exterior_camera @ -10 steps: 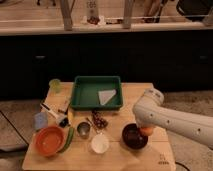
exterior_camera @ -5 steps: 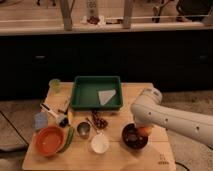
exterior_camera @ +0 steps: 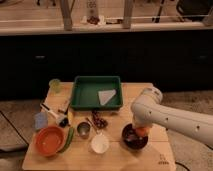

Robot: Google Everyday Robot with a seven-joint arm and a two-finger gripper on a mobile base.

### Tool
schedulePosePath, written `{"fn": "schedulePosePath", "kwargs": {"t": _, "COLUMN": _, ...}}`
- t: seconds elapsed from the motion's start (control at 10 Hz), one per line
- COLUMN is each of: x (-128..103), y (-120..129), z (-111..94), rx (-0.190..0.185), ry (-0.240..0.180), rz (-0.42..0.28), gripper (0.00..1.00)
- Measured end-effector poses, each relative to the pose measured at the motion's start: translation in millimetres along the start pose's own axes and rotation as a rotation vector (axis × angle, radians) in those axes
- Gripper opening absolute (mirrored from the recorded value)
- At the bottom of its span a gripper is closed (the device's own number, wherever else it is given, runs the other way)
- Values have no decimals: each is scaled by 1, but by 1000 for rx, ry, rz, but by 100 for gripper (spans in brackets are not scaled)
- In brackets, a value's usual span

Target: Place apple in purple bowl

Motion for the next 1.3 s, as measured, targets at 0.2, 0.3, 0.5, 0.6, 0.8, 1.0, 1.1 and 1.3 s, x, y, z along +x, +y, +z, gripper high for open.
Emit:
{"fn": "schedulePosePath", "kwargs": {"t": 0.2, "x": 0, "y": 0, "z": 0, "rx": 0, "ry": -3, "rz": -2, "gripper": 80}}
{"fn": "schedulePosePath", "kwargs": {"t": 0.3, "x": -1, "y": 1, "z": 0, "rx": 0, "ry": -5, "rz": -3, "gripper": 80}}
{"fn": "schedulePosePath", "kwargs": {"t": 0.5, "x": -2, "y": 3, "z": 1, "rx": 1, "ry": -9, "rz": -3, "gripper": 80}}
{"fn": "schedulePosePath", "kwargs": {"t": 0.6, "x": -2, "y": 3, "z": 1, "rx": 1, "ry": -11, "rz": -3, "gripper": 80}}
{"fn": "schedulePosePath", "kwargs": {"t": 0.8, "x": -2, "y": 4, "z": 1, "rx": 2, "ry": -12, "rz": -4, "gripper": 80}}
{"fn": "schedulePosePath", "kwargs": {"t": 1.0, "x": -4, "y": 4, "z": 0, "rx": 3, "ry": -13, "rz": -5, "gripper": 80}}
{"fn": "schedulePosePath", "kwargs": {"t": 1.1, "x": -4, "y": 4, "z": 0, "rx": 4, "ry": -12, "rz": -5, "gripper": 80}}
{"fn": "schedulePosePath", "kwargs": {"t": 1.3, "x": -5, "y": 4, "z": -1, "rx": 13, "ry": -4, "rz": -5, "gripper": 80}}
